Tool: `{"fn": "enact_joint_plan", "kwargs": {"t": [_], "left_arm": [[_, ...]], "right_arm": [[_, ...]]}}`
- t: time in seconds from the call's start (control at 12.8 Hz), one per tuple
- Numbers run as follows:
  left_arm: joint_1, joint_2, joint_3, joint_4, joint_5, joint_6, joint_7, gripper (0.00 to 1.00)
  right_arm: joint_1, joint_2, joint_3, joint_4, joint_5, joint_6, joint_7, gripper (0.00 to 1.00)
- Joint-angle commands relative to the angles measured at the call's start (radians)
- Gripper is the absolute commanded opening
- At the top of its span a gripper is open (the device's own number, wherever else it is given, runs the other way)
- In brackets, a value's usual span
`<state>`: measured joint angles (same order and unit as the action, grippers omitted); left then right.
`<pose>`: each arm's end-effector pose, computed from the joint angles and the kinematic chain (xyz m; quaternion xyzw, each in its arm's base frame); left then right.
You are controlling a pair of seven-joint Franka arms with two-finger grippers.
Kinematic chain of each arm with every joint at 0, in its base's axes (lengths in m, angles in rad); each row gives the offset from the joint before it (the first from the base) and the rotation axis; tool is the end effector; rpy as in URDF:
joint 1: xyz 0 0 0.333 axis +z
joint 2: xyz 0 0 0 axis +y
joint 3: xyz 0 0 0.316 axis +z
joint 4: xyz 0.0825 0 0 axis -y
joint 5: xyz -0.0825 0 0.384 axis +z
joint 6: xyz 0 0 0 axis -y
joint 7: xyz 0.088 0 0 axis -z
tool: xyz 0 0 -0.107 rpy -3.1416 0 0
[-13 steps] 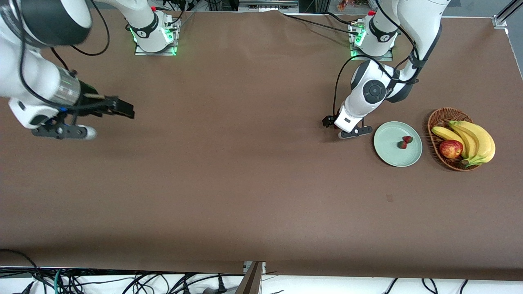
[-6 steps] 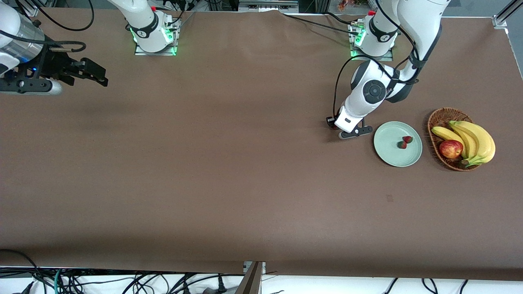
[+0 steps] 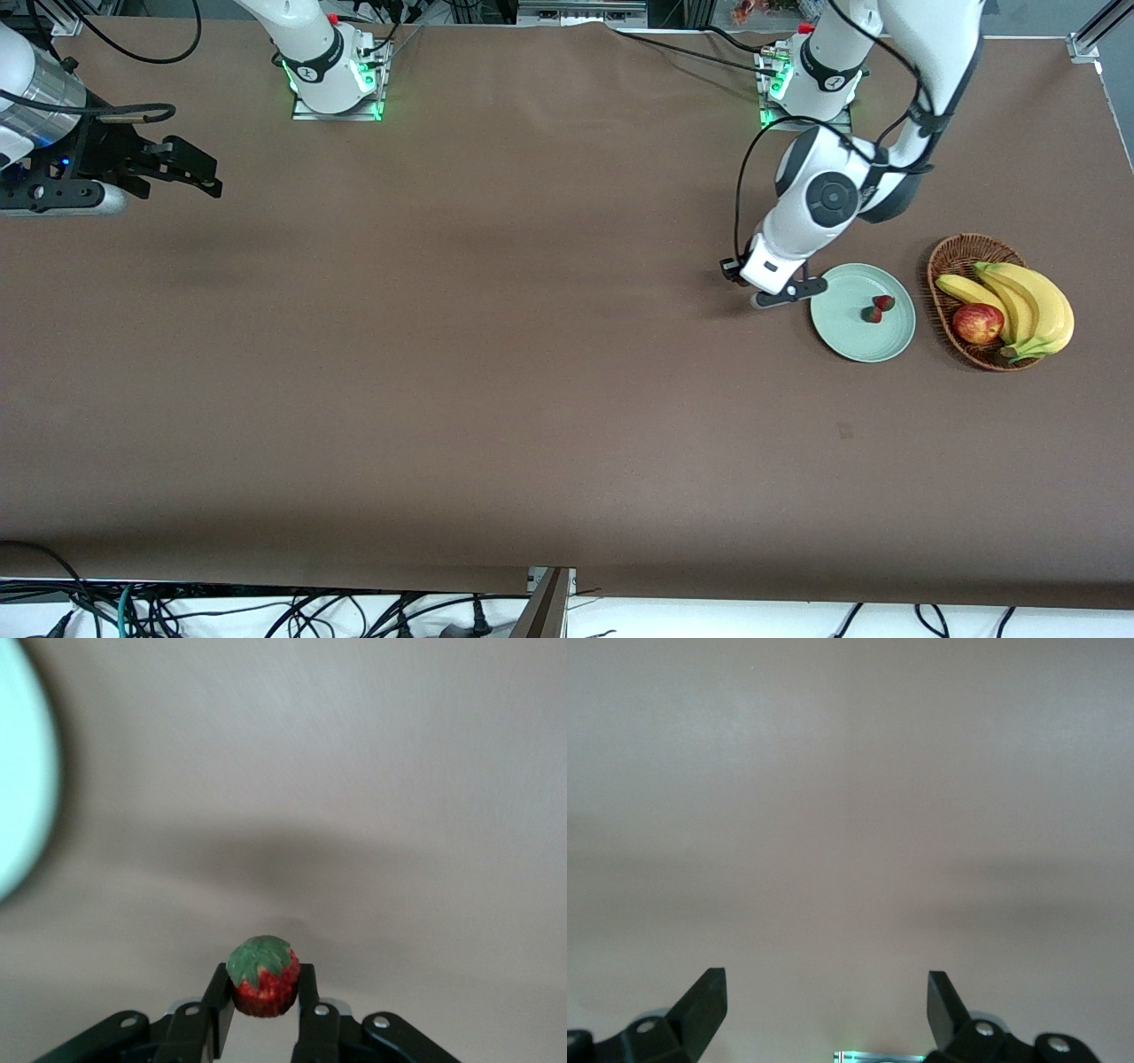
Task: Collect all strawberries into plate
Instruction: 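Carry the strawberry over the plate and open the left gripper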
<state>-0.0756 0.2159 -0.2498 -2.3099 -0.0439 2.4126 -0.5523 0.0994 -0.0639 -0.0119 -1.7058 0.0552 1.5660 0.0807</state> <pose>0.4858 -0.1661 0.2454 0.9891 0.1313 -0.0657 0.0137 0.5282 0.0521 0.5954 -0.9989 -0.0025 0.0401 0.0247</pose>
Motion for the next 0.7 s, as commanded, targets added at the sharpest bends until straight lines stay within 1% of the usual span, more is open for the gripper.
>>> {"fn": "enact_joint_plan", "kwargs": {"t": [0.0,0.08,0.23,0.31,0.39,0.47,0.62], "left_arm": [[0.007,-0.078,0.116,0.023,-0.017,-0.116,0.199,0.14],[0.007,-0.081,0.173,0.026,-0.017,-0.125,0.283,0.14],[0.008,-0.069,0.288,0.026,-0.019,-0.116,0.464,0.14],[0.01,-0.046,0.326,0.026,-0.019,-0.107,0.524,0.14],[0.01,-0.023,0.346,0.026,-0.019,-0.071,0.557,0.15],[0.01,0.012,0.349,0.026,-0.019,-0.031,0.56,0.15],[0.01,0.03,0.349,0.026,-0.019,-0.006,0.56,0.16]], "right_arm": [[-0.012,-0.002,0.02,0.008,-0.038,0.019,-0.007,1.0],[-0.01,0.018,0.021,0.014,-0.055,0.025,-0.001,1.0],[-0.012,0.044,0.021,0.057,-0.057,0.023,-0.005,1.0],[-0.02,0.045,0.018,0.063,-0.052,0.017,-0.013,1.0],[-0.023,0.05,0.018,0.067,-0.049,0.016,-0.025,1.0],[-0.021,0.056,0.018,0.077,-0.049,0.016,-0.022,1.0],[-0.018,0.075,0.018,0.094,-0.055,0.026,-0.001,1.0]]}}
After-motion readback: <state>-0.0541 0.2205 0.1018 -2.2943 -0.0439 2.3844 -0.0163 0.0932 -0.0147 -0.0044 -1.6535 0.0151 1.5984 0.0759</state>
